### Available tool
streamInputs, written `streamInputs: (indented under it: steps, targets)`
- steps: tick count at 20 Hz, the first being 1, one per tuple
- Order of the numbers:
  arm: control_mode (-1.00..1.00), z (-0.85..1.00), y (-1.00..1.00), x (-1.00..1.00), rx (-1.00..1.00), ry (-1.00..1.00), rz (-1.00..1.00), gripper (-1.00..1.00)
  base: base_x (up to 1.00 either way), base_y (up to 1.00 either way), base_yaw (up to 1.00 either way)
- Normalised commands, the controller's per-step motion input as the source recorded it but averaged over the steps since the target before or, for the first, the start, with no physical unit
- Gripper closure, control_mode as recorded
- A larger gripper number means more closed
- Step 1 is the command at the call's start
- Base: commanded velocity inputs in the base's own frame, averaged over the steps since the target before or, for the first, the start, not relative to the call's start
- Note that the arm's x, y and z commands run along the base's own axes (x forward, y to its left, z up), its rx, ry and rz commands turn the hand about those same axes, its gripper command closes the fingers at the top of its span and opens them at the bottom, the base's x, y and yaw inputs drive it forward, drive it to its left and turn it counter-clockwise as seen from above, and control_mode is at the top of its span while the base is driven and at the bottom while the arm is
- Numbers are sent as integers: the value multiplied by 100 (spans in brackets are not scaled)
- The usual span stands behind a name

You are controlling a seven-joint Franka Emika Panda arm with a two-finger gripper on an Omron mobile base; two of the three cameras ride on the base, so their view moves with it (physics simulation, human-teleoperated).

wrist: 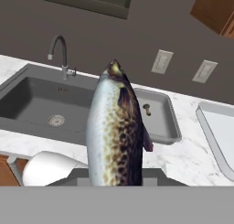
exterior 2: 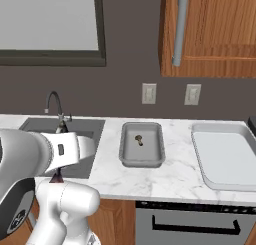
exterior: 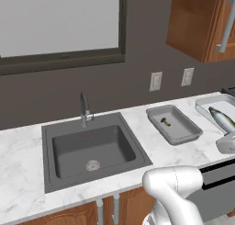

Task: Place one mushroom and one fish in each tupperware on the nearby counter, to pack two identical lunches.

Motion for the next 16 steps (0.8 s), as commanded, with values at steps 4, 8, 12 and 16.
streamInputs:
  steps: [4, 8, 12, 16]
  targets:
    - [100, 0, 0, 0, 0, 0, 0, 100, 100, -27, 0]
    - [100, 0, 0, 0, 0, 0, 0, 100, 100, -34, 0]
    - [-100, -4, -5, 24, 0, 8, -2, 100, 71, -18, -1]
    - [-100, -31, -12, 99, -3, 35, -21, 100, 0, 0, 0]
